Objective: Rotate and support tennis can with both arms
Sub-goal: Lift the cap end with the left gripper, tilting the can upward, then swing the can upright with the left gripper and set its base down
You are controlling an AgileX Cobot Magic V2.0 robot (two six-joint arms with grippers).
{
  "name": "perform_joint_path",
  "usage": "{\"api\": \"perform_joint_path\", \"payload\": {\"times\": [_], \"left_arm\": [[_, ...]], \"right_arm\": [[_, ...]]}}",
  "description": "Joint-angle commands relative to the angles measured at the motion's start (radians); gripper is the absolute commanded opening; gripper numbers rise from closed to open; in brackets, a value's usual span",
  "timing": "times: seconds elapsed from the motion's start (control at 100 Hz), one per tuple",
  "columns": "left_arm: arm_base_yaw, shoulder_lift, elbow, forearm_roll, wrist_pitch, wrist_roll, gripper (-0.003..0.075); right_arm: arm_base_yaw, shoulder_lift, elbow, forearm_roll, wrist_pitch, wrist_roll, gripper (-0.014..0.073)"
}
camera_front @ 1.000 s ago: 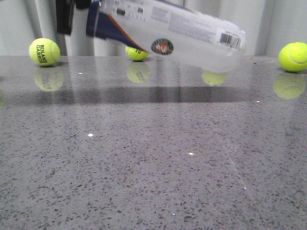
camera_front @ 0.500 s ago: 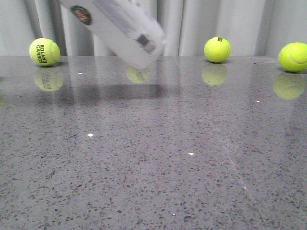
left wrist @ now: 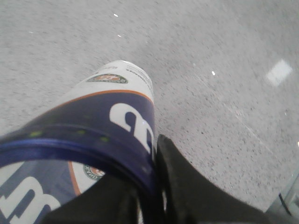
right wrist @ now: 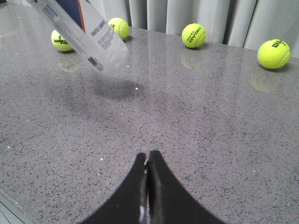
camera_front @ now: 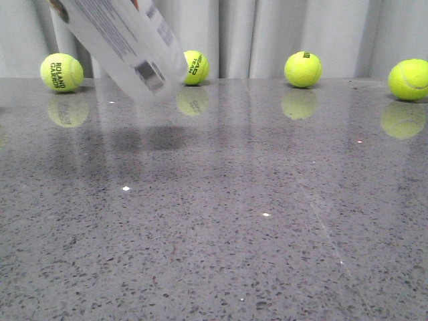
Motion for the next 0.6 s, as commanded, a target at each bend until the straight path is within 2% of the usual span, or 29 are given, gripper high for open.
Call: {"api": "perform_joint_path", "payload": {"times": [0.0,0.46,0.53,0.59], "left_arm": [[-0.026,-0.001,-0.008,0.007,0.019,-0.013,-0.0020],[-0.026,0.057,0.018,0.011,0.019,-0.013,-0.0012],[-0.026,0.057,0.015,0.011,0.019,-0.013,0.0035],[-0.026,0.057,0.002,0.011,0.019,-0.013,0.0117]], "right_arm": [[-0.006,0.012,-0.025,-0.012,-0.090,-0.004,-0.0068],[-0.006,0.012,-0.025,-0.012,-0.090,-0.004,-0.0068],[-0.006,0.012,-0.025,-0.012,-0.090,-0.004,-0.0068],[-0.006,0.012,-0.025,-0.012,-0.090,-0.004,-0.0068]]}}
